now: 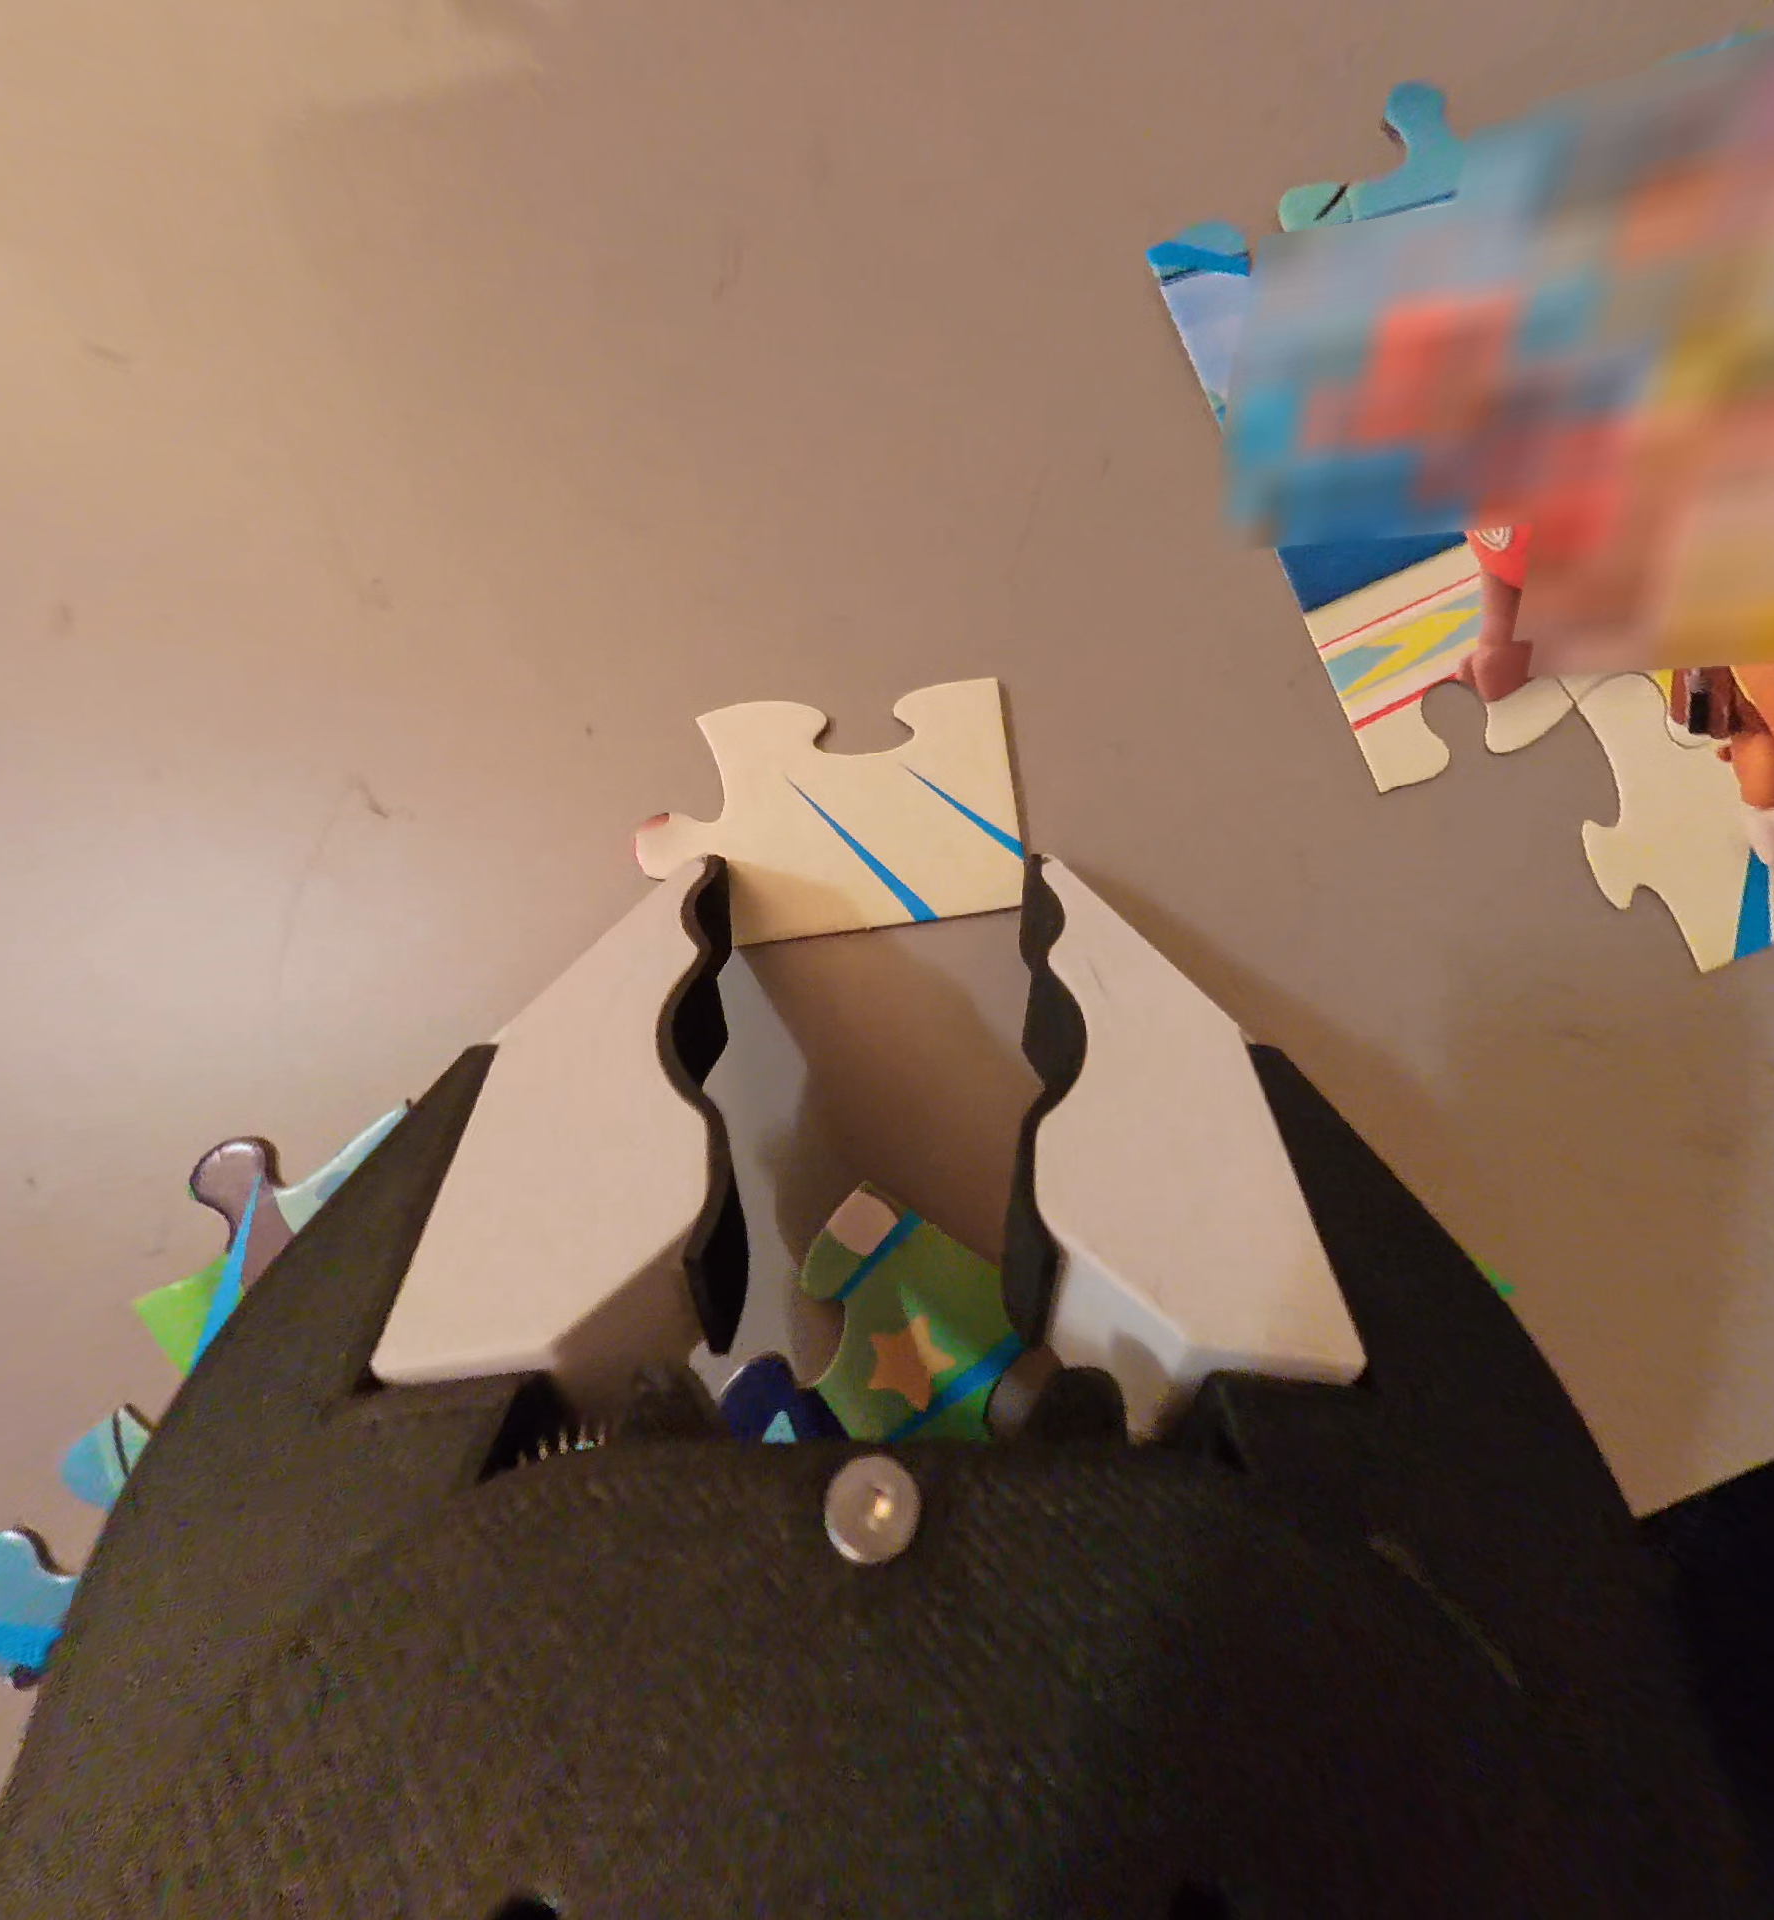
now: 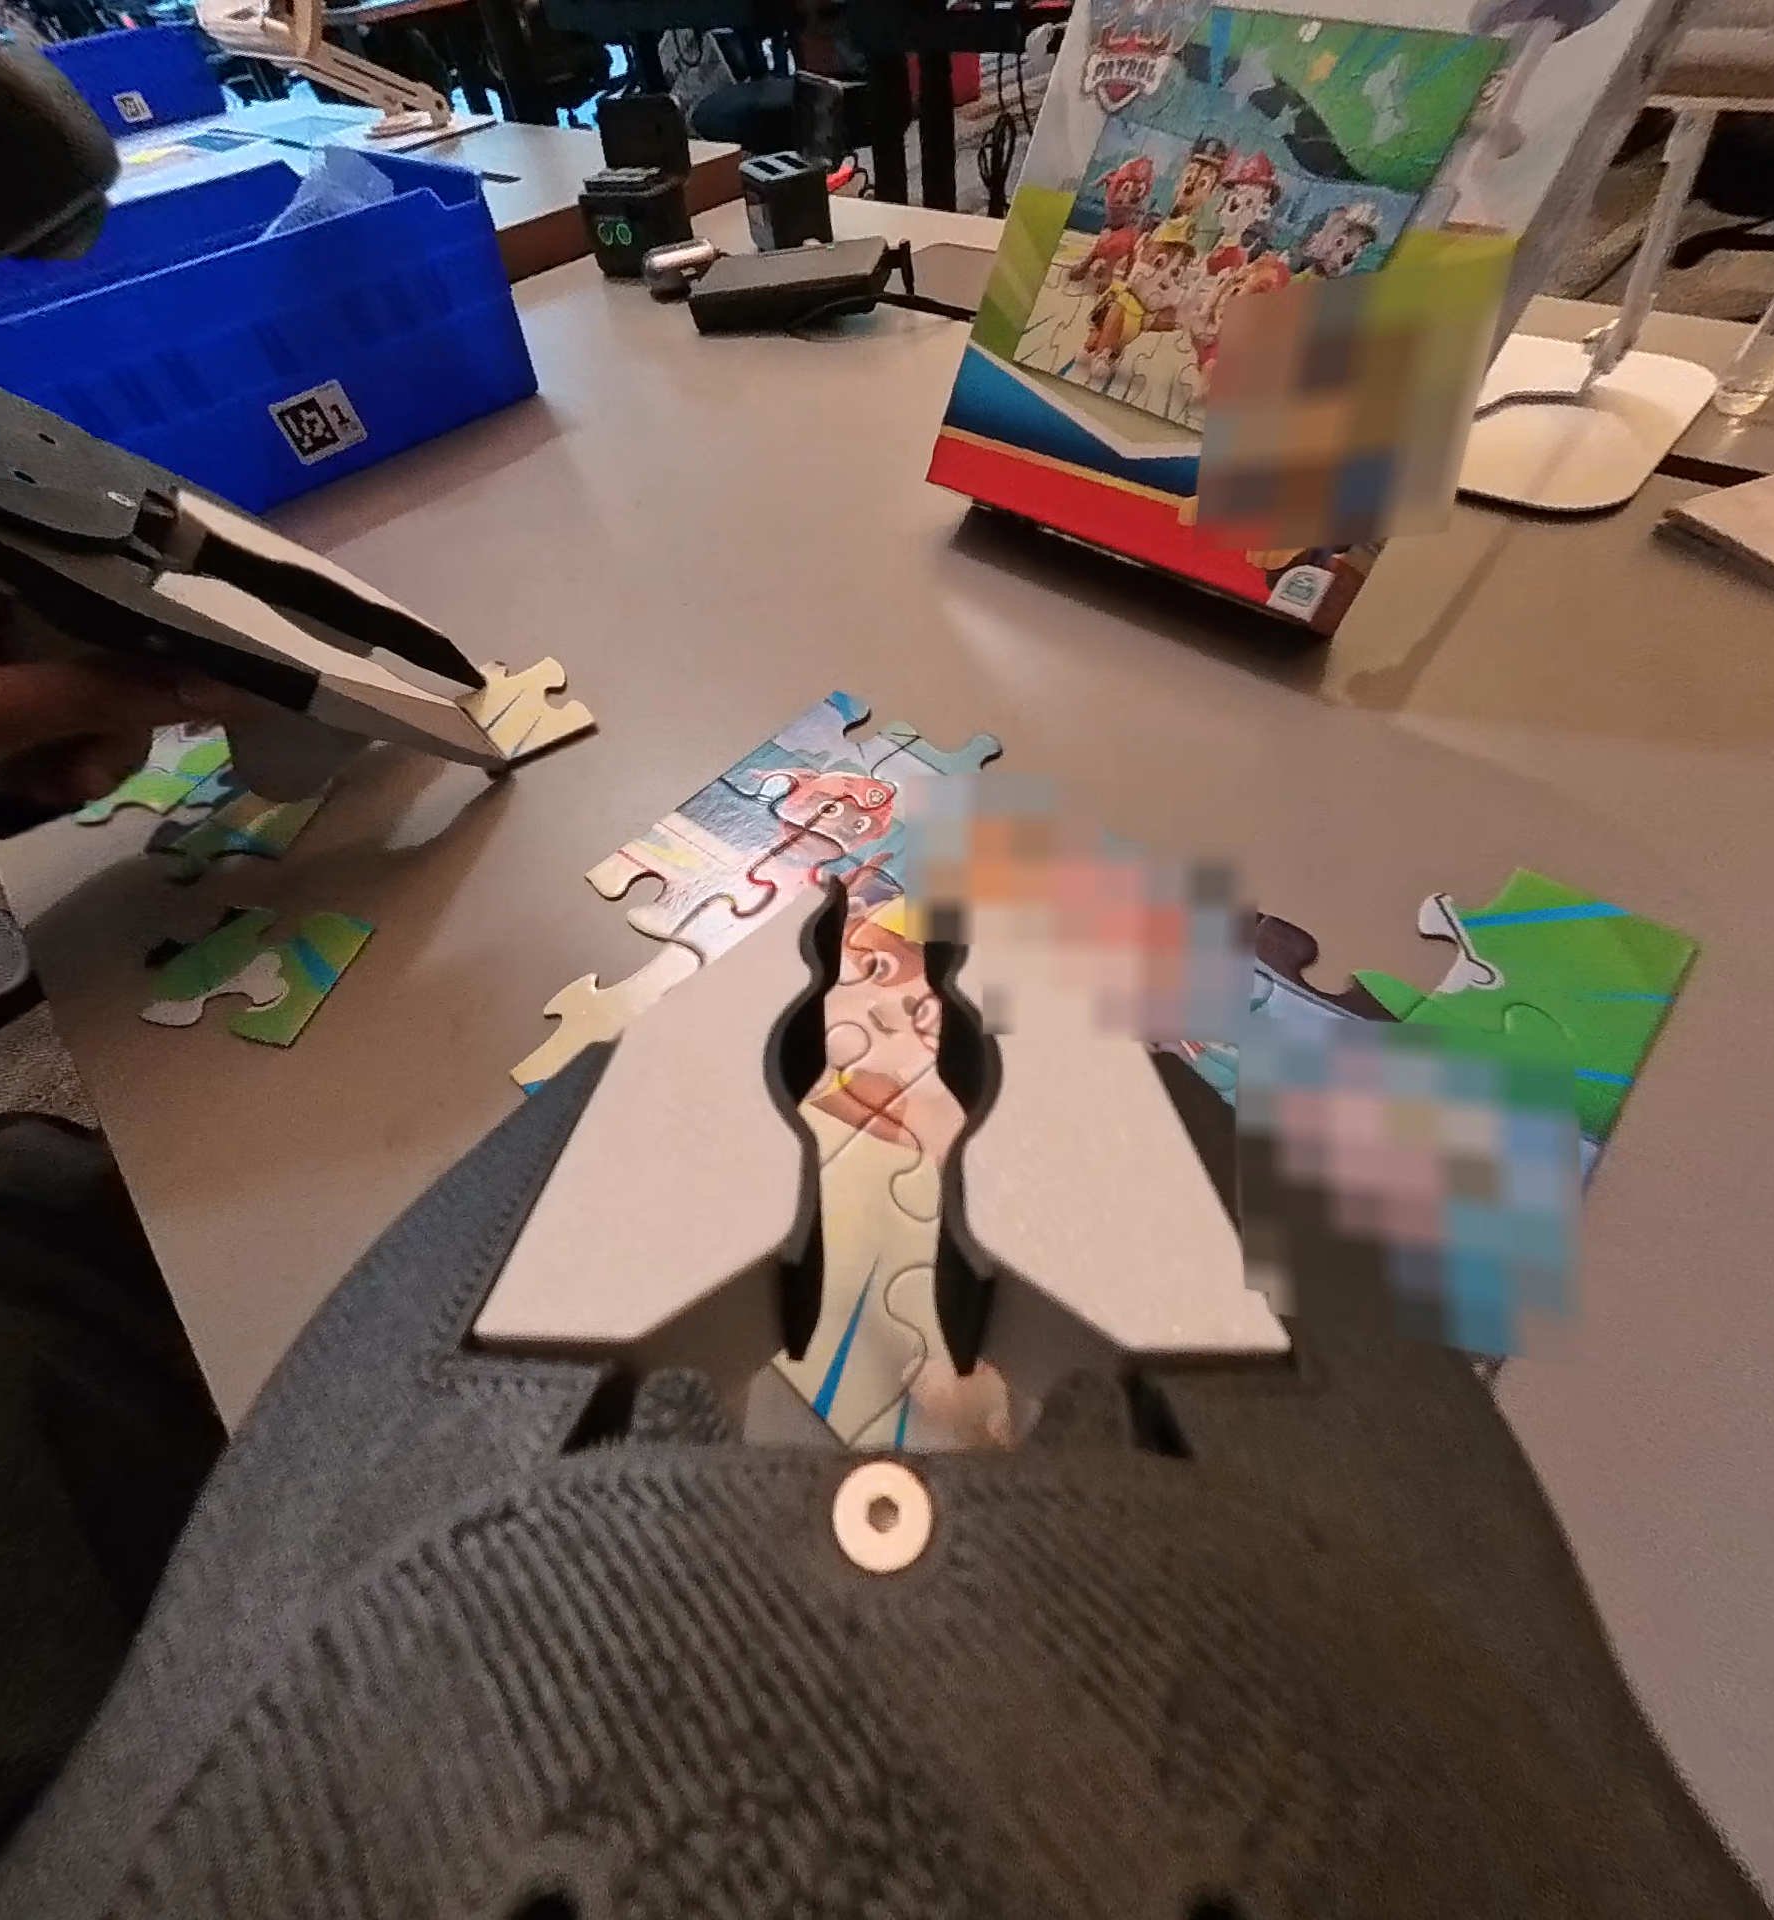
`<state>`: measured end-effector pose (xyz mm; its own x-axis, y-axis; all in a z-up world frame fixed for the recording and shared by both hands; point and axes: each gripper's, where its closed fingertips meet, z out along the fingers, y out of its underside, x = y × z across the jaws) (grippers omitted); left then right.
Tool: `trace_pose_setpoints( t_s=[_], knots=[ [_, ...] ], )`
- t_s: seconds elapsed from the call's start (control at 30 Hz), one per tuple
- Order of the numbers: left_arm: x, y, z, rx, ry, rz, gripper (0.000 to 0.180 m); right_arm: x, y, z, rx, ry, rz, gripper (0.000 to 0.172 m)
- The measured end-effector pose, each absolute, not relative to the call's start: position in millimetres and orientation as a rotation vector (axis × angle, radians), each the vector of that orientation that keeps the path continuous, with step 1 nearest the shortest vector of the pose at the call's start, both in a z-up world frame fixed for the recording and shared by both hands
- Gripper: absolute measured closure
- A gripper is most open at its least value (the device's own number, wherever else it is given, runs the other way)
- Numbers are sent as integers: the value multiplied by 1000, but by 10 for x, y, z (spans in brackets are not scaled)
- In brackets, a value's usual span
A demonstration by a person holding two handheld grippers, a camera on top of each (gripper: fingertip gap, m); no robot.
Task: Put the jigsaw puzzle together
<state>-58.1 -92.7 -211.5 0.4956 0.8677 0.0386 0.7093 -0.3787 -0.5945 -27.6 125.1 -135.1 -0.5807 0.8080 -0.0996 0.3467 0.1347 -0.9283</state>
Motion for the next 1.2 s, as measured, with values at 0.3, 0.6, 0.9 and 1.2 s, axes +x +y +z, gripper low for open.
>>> trace_pose_setpoints(
  t_s=[0.3, 0.6, 0.9, 1.2],
  knots=[
    [-267, -400, -1821, -2211, -839, 161, 124, -246, 1361, -1328, -1134, -1961, 1399, 158],
    [179, 45, -2035, -2438, -139, 47, 125, -237, 1321, -1278, -1104, -1967, 1391, 158],
    [144, 114, -2097, -2461, 72, -89, 125, -192, 1391, -1285, -1137, -1945, 1391, 158],
    [70, 119, -2099, -2474, 115, -68, 127, -215, 1357, -1289, -1136, -1952, 1405, 158]
  ],
)
